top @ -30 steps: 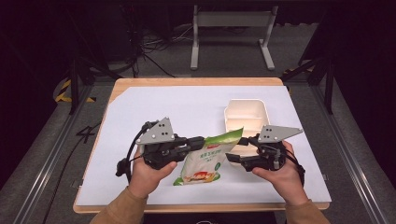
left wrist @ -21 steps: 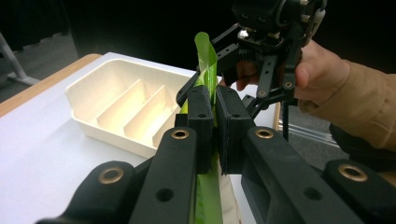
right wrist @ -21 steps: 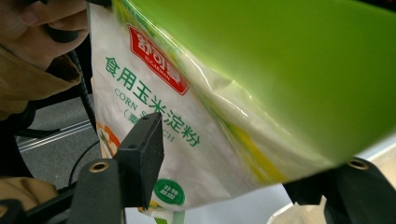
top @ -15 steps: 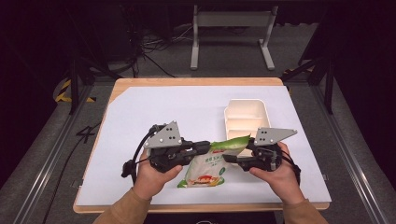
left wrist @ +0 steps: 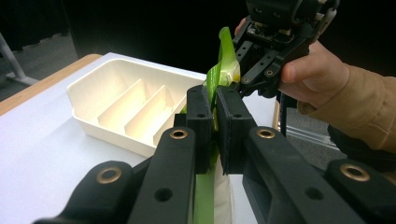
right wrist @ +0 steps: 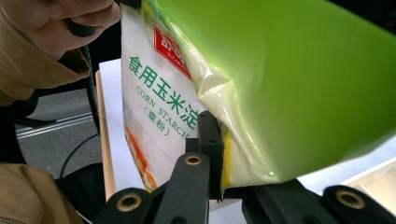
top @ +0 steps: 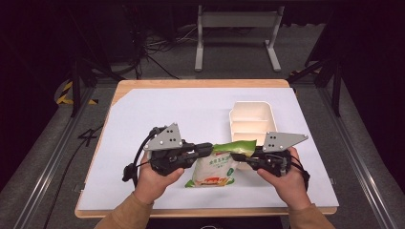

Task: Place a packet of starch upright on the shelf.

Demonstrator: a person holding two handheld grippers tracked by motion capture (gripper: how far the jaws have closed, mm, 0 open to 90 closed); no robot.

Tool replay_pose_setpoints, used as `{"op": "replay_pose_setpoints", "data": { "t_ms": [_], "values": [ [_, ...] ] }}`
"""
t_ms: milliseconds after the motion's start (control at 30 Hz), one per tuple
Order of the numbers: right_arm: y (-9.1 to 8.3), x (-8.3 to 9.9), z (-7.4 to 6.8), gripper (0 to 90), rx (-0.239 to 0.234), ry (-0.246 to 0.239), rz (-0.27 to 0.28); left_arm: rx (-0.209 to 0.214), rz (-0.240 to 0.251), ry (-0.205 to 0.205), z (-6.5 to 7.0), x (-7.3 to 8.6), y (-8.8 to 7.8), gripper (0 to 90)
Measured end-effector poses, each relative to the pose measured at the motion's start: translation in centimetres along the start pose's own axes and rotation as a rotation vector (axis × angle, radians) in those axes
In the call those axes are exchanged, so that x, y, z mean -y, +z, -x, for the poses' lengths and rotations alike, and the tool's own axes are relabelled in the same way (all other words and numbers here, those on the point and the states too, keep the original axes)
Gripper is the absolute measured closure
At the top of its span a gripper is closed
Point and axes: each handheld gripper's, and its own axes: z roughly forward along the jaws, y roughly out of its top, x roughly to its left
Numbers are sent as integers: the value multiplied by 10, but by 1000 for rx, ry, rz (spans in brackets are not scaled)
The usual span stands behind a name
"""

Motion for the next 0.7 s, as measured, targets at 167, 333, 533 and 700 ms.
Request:
{"op": "replay_pose_setpoints", "data": {
  "t_ms": [167,333,533,700],
  "values": [
    [-2,-3,-2,893,19,-4,9,0,3,-3,0,1,-2,841],
    [-5,-7,-4,894,33,3,20,-4,11,-8,-1,2,-5,826],
    [-7,-15,-5,895,38,21,7,-19,41,-20,-6,3,-15,849],
    [-7,-18,-4,895,40,36,2,-24,56,-19,-9,3,-21,786]
  ]
}}
